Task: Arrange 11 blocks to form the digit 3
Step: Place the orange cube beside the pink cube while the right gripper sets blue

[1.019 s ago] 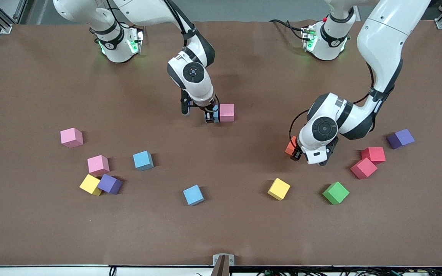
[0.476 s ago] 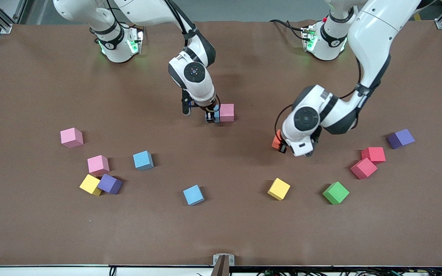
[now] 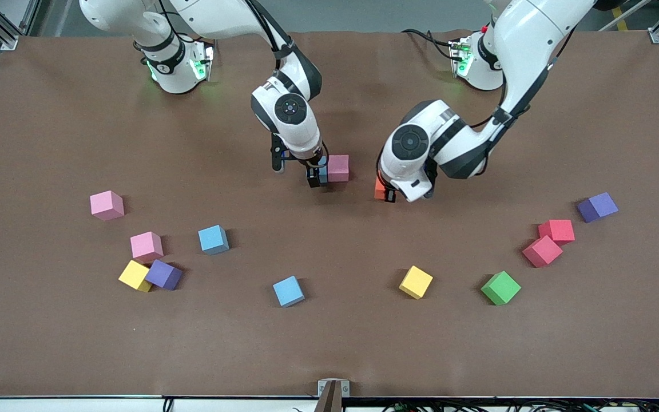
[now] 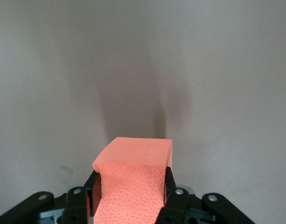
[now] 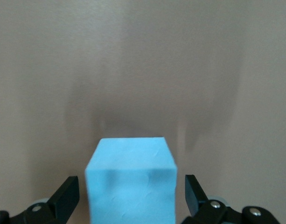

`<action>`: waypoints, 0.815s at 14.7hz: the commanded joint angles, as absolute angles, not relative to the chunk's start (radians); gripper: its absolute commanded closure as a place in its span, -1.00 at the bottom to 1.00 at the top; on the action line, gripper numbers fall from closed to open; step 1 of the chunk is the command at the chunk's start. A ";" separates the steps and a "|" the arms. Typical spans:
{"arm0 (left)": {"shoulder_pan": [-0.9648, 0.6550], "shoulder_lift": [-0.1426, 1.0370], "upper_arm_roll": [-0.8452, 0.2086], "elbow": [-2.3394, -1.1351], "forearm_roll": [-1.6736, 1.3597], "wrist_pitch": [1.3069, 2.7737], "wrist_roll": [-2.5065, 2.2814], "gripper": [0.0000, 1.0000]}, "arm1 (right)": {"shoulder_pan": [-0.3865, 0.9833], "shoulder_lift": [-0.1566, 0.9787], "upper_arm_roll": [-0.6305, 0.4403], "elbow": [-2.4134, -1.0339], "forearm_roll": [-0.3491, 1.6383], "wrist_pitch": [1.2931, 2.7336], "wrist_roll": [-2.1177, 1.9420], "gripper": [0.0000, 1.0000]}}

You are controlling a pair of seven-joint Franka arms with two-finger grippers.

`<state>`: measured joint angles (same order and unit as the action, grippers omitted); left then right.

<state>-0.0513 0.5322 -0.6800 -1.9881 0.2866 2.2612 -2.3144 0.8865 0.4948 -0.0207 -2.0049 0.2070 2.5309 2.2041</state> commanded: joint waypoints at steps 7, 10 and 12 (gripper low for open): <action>-0.156 0.528 -0.684 -2.082 0.356 2.352 -2.690 0.64 | 0.721 0.292 -0.026 -2.008 0.145 2.238 1.609 -1.00; -0.161 0.538 -0.684 -2.079 0.379 2.353 -2.709 0.64 | 0.616 0.293 -0.028 -1.982 0.095 2.186 1.204 -1.00; -0.166 0.540 -0.684 -2.071 0.380 2.355 -2.709 0.64 | 0.543 0.299 -0.026 -1.964 0.078 2.187 0.929 -1.00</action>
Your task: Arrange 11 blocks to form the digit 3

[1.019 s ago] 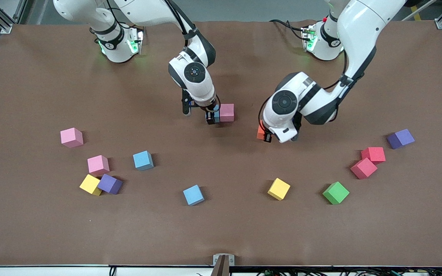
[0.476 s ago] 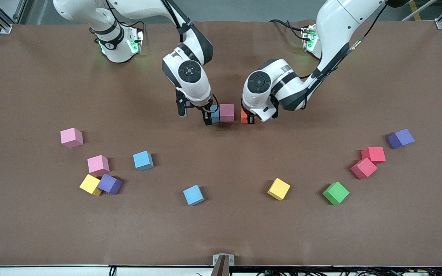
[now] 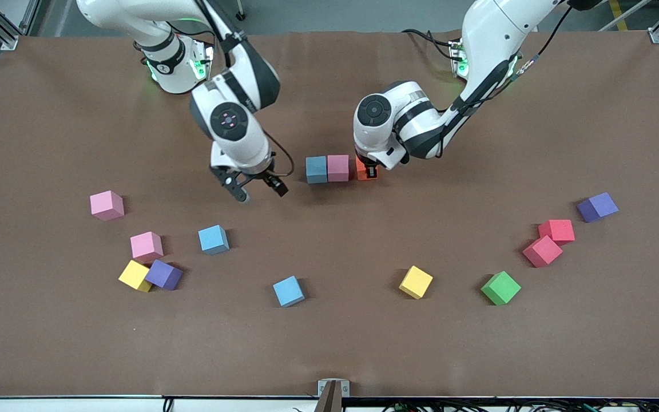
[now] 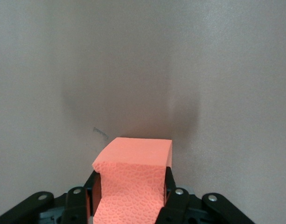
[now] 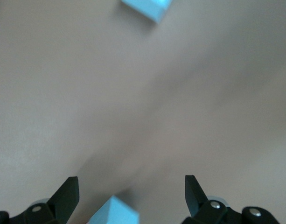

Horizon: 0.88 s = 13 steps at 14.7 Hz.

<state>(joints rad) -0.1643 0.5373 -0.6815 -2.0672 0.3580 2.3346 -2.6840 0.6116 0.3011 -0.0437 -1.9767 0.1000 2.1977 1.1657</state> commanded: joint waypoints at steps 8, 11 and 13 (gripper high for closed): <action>-0.173 0.575 -0.684 -2.040 0.382 2.404 -2.706 0.63 | 0.353 0.417 -0.026 -1.807 0.069 2.189 0.092 -1.00; -0.178 0.603 -0.684 -2.026 0.428 2.404 -2.709 0.63 | 0.339 0.494 -0.026 -1.758 0.023 2.204 -0.026 -1.00; -0.178 0.614 -0.683 -2.025 0.431 2.404 -2.706 0.58 | 0.333 0.529 -0.026 -1.750 0.012 2.230 -0.063 -1.00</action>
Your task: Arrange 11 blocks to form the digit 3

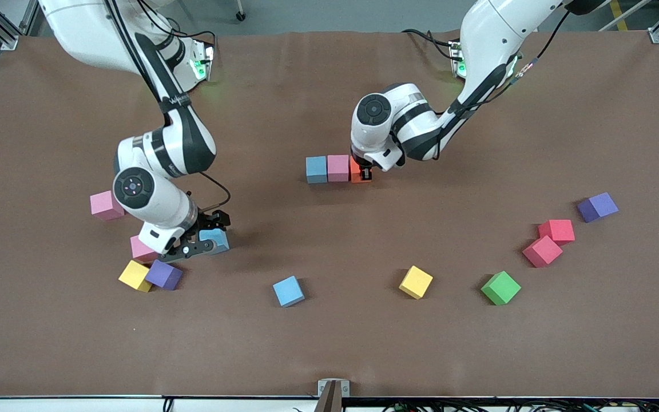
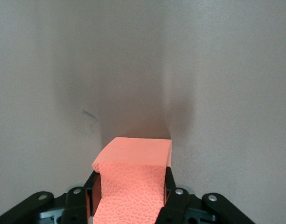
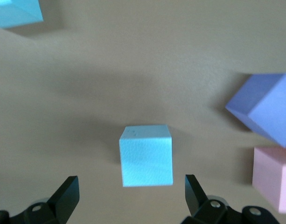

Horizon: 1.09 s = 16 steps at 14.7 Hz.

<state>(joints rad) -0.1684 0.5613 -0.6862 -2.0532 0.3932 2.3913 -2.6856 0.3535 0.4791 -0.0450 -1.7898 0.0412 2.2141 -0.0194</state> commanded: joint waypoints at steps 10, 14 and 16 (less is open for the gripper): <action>-0.195 0.650 -0.683 -1.987 0.433 2.404 -2.701 -0.20 | 0.313 0.626 -0.026 -1.758 0.006 2.312 -0.160 -1.00; -0.192 0.632 -0.683 -1.983 0.440 2.388 -2.692 -1.00 | 0.322 0.632 -0.025 -1.772 0.008 2.333 -0.158 -0.46; -0.193 0.595 -0.687 -1.983 0.442 2.344 -2.694 -1.00 | 0.325 0.630 -0.025 -1.772 0.009 2.324 -0.156 0.19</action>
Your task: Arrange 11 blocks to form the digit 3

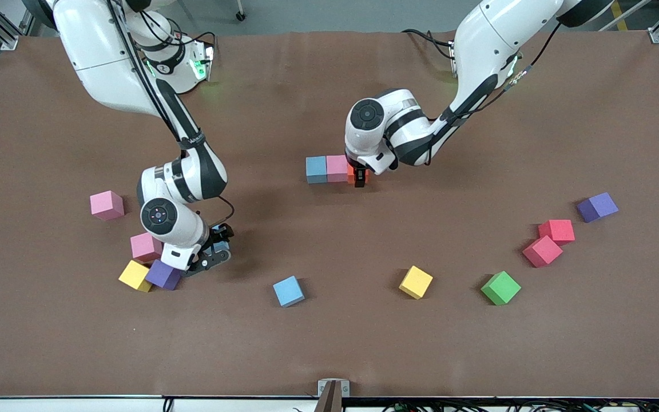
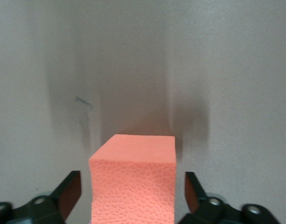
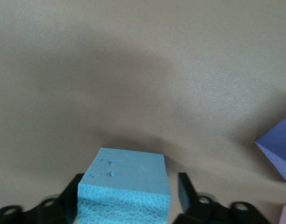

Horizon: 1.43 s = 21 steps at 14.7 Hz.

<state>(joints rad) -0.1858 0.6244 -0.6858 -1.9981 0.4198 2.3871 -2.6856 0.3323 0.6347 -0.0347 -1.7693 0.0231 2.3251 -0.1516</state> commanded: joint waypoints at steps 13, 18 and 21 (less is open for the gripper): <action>-0.048 0.538 -0.744 -1.630 0.431 2.007 -2.311 -1.00 | 0.544 0.581 -0.020 -1.764 0.021 2.273 0.204 0.66; 0.012 0.577 -0.628 -1.519 0.443 2.002 -1.937 -1.00 | 0.661 0.591 -0.018 -1.763 0.023 2.299 0.395 0.66; 0.014 0.583 -0.536 -1.490 0.437 2.002 -1.688 -1.00 | 0.709 0.609 -0.020 -1.761 0.049 2.347 0.437 0.66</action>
<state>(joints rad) 0.0299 0.5734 -0.5753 -1.5323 0.4324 2.0329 -1.8103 0.6822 0.6033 -0.0134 -1.7486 0.0300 2.3129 0.4048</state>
